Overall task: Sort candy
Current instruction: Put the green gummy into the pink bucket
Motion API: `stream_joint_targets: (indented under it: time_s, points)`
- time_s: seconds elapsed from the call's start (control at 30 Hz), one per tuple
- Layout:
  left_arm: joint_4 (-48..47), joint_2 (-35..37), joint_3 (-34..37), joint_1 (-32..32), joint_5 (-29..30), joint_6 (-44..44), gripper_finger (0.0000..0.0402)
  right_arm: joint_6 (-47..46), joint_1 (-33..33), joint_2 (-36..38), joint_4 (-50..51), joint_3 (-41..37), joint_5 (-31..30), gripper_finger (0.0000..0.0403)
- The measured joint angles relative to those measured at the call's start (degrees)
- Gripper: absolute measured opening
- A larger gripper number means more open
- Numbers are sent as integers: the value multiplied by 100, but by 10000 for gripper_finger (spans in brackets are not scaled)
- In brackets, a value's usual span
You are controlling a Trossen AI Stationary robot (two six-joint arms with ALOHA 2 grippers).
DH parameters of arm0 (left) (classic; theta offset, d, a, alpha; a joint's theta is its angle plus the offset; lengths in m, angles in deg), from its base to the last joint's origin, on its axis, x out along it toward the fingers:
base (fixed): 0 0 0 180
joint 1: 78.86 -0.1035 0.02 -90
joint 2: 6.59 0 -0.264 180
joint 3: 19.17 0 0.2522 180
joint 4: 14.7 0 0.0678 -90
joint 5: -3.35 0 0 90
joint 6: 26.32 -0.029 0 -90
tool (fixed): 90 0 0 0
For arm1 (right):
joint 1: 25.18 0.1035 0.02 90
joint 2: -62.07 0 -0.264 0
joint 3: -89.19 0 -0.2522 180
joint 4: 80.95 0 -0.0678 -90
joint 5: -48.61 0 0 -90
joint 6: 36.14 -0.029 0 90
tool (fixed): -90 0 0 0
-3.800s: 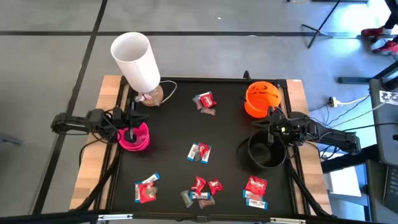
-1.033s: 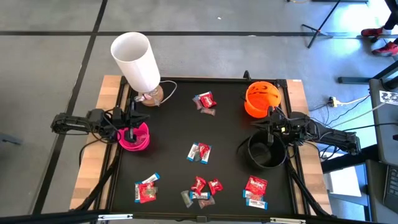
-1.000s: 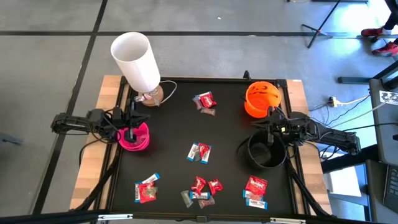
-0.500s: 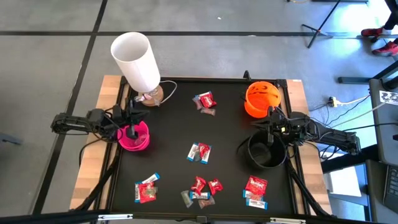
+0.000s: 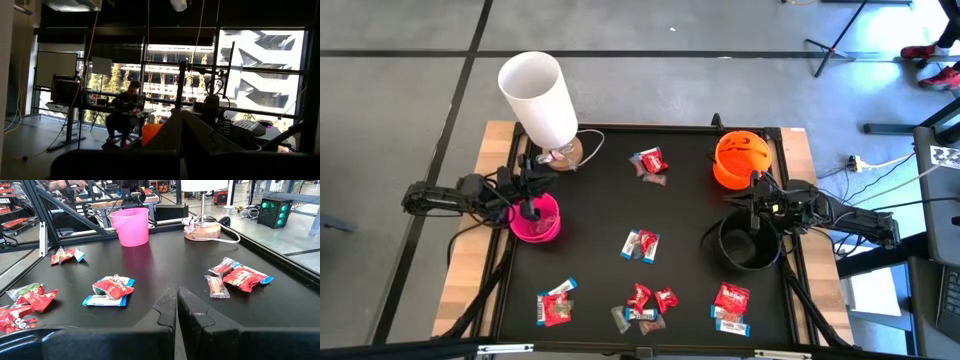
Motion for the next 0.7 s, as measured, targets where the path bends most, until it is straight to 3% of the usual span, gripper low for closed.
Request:
stream_joint_targets:
  time_s: [0.2, 0.4, 0.57, 0.7]
  points:
    - [270, 2, 0, 0, -80, 214, 0, -1, 0, -1, 1, 1, 0, 17]
    - [1408, 2, -45, 2, -318, -117, 0, -1, -1, 1, 0, 1, 0, 17]
    - [855, -266, -888, 2, -808, -409, 0, -1, -2, -1, 0, -1, 0, 17]
    - [-105, -1072, -1917, 2, -1285, -424, 0, -1, -1, -1, 0, 1, 0, 17]
